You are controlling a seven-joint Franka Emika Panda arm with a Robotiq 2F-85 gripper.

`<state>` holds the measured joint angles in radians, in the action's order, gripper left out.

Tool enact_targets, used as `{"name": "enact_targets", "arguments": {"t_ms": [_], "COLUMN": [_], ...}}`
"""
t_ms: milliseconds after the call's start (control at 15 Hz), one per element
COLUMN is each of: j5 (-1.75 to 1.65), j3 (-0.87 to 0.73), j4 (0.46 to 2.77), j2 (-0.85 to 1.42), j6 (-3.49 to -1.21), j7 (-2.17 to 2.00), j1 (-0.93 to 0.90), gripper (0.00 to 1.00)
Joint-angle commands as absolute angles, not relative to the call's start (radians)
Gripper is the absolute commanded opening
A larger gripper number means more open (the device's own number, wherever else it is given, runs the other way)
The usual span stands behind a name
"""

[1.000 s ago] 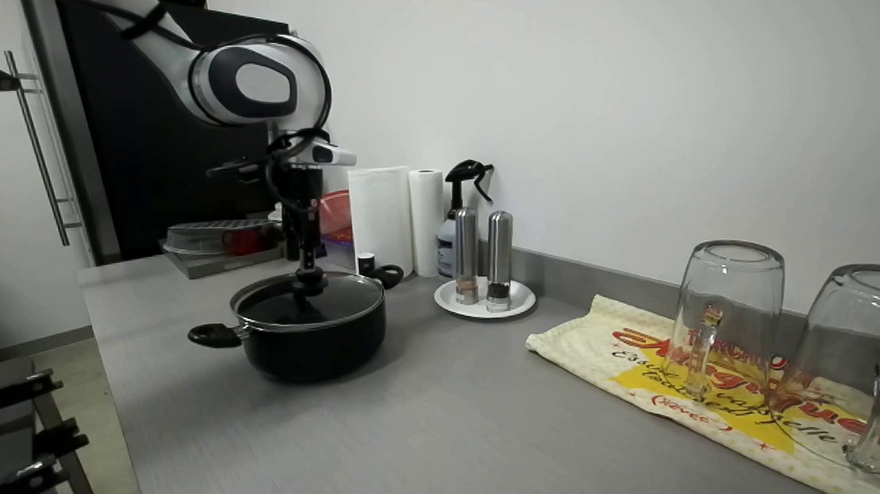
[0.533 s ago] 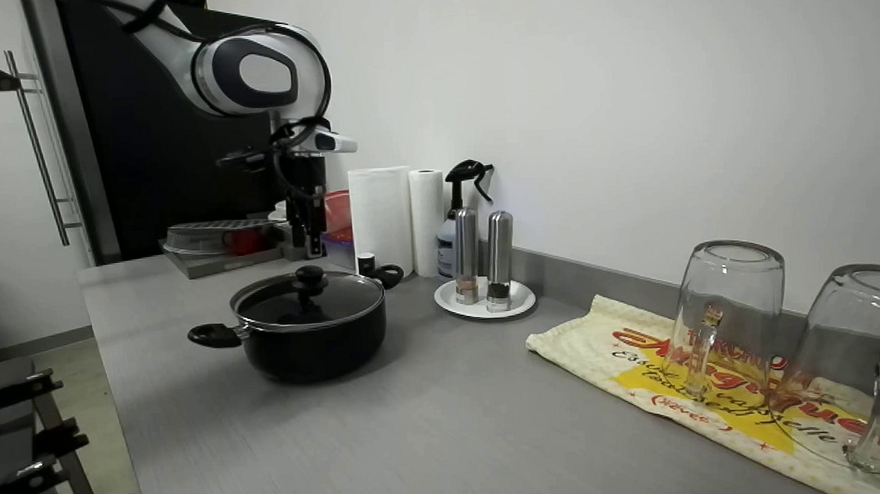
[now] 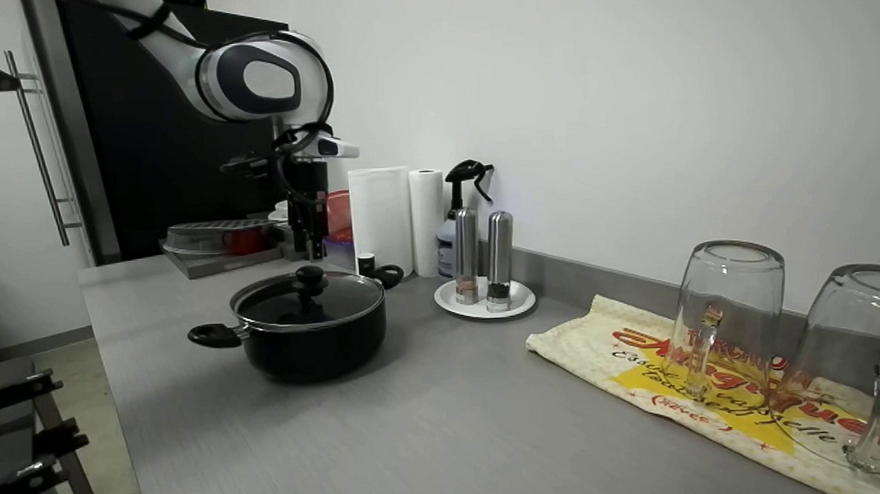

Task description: Uncover the pot and put the lid on the counter

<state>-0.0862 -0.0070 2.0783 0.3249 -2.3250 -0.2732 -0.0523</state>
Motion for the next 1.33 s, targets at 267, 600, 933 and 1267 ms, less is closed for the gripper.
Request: {"name": "enact_targets", "arguments": {"t_ms": [267, 600, 933, 1267], "j5": [-0.114, -0.112, -0.111, -0.11], "j3": [-0.031, -0.034, -0.035, -0.035], "j4": [2.059, 2.059, 2.057, 2.061], "j2": [0.379, 0.389, 0.386, 0.379], "j6": [-2.328, -2.332, -2.324, -2.326], "j7": [-0.299, -0.293, -0.293, -0.292], "j1": [-0.073, -0.075, -0.074, -0.076], "gripper": [1.0, 0.66, 0.28, 0.26]}}
